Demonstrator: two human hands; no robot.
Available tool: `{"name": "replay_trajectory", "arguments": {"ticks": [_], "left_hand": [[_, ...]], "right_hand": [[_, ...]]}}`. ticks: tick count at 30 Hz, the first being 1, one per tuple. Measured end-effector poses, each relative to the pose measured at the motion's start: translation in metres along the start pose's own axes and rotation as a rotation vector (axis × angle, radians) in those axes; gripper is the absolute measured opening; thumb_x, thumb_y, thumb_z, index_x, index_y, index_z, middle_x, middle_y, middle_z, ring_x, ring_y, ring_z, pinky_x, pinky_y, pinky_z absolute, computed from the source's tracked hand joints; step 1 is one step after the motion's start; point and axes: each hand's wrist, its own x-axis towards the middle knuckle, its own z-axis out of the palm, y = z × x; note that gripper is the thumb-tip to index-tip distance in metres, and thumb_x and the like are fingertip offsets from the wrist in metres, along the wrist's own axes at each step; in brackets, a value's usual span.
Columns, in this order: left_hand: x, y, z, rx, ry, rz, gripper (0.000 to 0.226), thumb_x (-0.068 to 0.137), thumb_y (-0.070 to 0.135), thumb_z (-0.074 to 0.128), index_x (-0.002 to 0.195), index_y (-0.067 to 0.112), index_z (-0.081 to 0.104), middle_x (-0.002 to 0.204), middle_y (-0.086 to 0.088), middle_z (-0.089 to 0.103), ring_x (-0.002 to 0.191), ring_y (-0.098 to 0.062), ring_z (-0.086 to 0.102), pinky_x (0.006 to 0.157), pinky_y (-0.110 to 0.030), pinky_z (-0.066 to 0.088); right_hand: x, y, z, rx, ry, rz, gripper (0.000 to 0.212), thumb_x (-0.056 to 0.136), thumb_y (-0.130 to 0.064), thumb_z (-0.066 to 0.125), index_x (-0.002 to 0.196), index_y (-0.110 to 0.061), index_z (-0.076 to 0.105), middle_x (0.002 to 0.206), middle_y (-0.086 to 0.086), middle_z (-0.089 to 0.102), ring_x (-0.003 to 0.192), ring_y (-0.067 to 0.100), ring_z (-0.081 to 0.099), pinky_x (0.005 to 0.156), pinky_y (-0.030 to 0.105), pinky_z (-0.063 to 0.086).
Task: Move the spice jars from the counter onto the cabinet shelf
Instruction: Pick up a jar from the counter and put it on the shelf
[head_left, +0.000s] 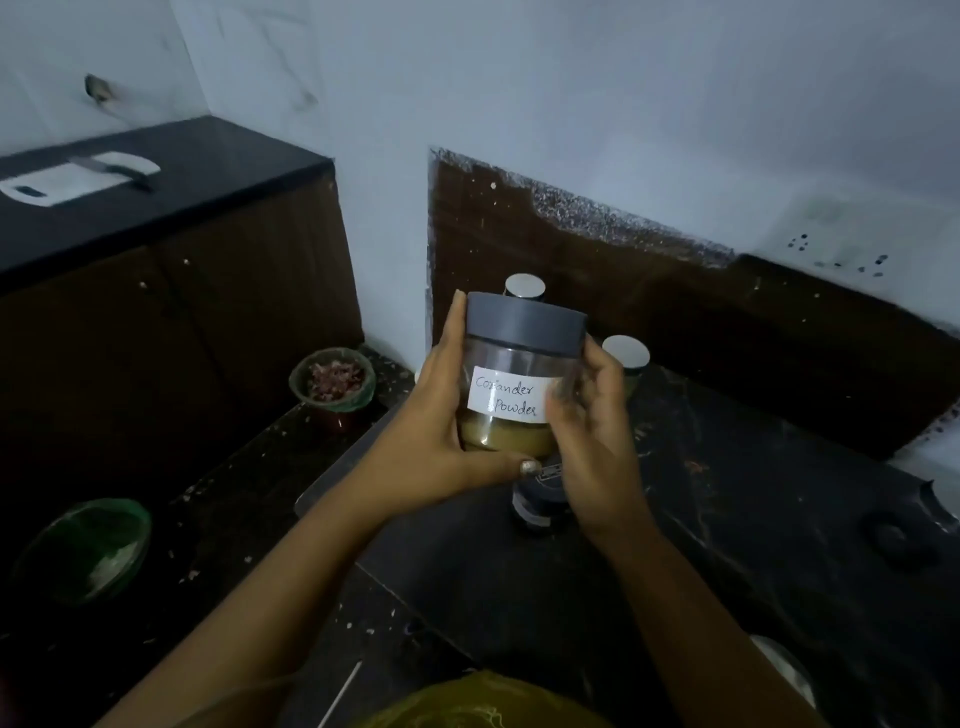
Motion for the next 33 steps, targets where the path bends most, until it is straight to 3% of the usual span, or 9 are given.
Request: {"name": "replay_trajectory", "arguments": {"ticks": [3,7,9,14,18,22,25,30,33], "left_hand": [[-0.001,0.009,-0.001,0.026,0.037,0.031,0.123,0.057,0.046,0.076,0.139,0.046,-0.016,0.145,0.007,0.029,0.127,-0.012,0.043,0.1,-0.042,0.045],[0.0,0.016,-0.002,0.076,0.025,0.051,0.13,0.058,0.048,0.078,0.142,0.037,-0.021,0.143,0.011,0.03,0.124,-0.001,0.043,0.101,-0.03,0.045],[0.002,0.02,-0.002,0.098,0.018,0.073,0.131,0.058,0.052,0.076,0.142,0.034,-0.023,0.14,0.016,0.031,0.123,0.004,0.042,0.1,-0.019,0.043],[0.01,0.03,-0.005,0.169,0.001,0.163,0.128,0.06,0.061,0.069,0.141,0.033,-0.026,0.137,0.024,0.032,0.124,0.006,0.04,0.096,-0.005,0.035],[0.017,0.038,-0.01,0.281,0.027,0.241,0.126,0.059,0.07,0.066,0.141,0.036,-0.023,0.13,0.039,0.028,0.121,0.009,0.042,0.095,-0.002,0.033],[0.028,0.044,-0.019,0.39,0.168,0.31,0.116,0.058,0.078,0.058,0.146,0.037,-0.007,0.118,0.022,0.051,0.101,0.004,0.055,0.083,-0.004,0.043],[0.048,0.051,-0.036,0.392,0.215,0.35,0.113,0.057,0.077,0.06,0.147,0.031,0.009,0.116,0.015,0.059,0.099,0.005,0.056,0.081,0.0,0.041],[0.091,0.074,-0.066,0.332,0.234,0.474,0.079,0.055,0.079,0.058,0.127,0.055,0.035,0.094,0.04,0.052,0.095,0.025,0.049,0.074,0.007,0.034],[0.124,0.091,-0.083,0.336,0.255,0.559,0.073,0.058,0.077,0.057,0.122,0.044,0.043,0.091,0.042,0.05,0.092,0.027,0.048,0.073,0.007,0.035]], "right_hand": [[-0.002,-0.015,-0.015,-0.071,-0.199,0.054,0.078,0.08,-0.021,0.062,0.14,-0.04,0.015,0.117,-0.035,0.057,0.112,-0.003,0.056,0.083,0.014,0.049],[-0.002,-0.039,-0.034,-0.148,-0.381,0.13,0.1,0.078,-0.031,0.07,0.142,-0.044,-0.005,0.12,-0.043,0.05,0.118,-0.004,0.051,0.09,0.016,0.048],[-0.002,-0.05,-0.04,-0.151,-0.415,0.159,0.101,0.079,-0.031,0.069,0.14,-0.049,-0.009,0.122,-0.039,0.051,0.118,-0.002,0.053,0.087,0.015,0.048],[-0.002,-0.066,-0.041,-0.2,-0.367,0.177,0.103,0.075,-0.03,0.066,0.135,-0.058,-0.013,0.137,-0.005,0.05,0.111,0.013,0.062,0.092,0.035,0.053],[0.004,-0.074,-0.04,-0.252,-0.315,0.135,0.103,0.073,-0.037,0.067,0.132,-0.063,-0.014,0.142,-0.007,0.045,0.112,0.009,0.061,0.092,0.03,0.052],[0.017,-0.079,-0.036,-0.259,-0.197,0.081,0.088,0.069,-0.041,0.07,0.129,-0.068,0.01,0.128,-0.027,0.054,0.113,-0.001,0.058,0.084,0.017,0.052],[0.034,-0.083,-0.029,-0.309,-0.1,0.028,0.064,0.066,-0.052,0.07,0.118,-0.045,0.032,0.127,-0.012,0.058,0.112,0.003,0.059,0.084,0.022,0.053],[0.073,-0.108,-0.02,-0.383,-0.006,-0.078,0.06,0.066,-0.054,0.07,0.112,-0.031,0.039,0.121,-0.012,0.061,0.11,0.003,0.06,0.084,0.022,0.053],[0.1,-0.132,-0.016,-0.447,0.078,-0.183,0.052,0.068,-0.049,0.067,0.112,-0.033,0.044,0.115,-0.014,0.066,0.105,0.004,0.063,0.079,0.019,0.053]]}}
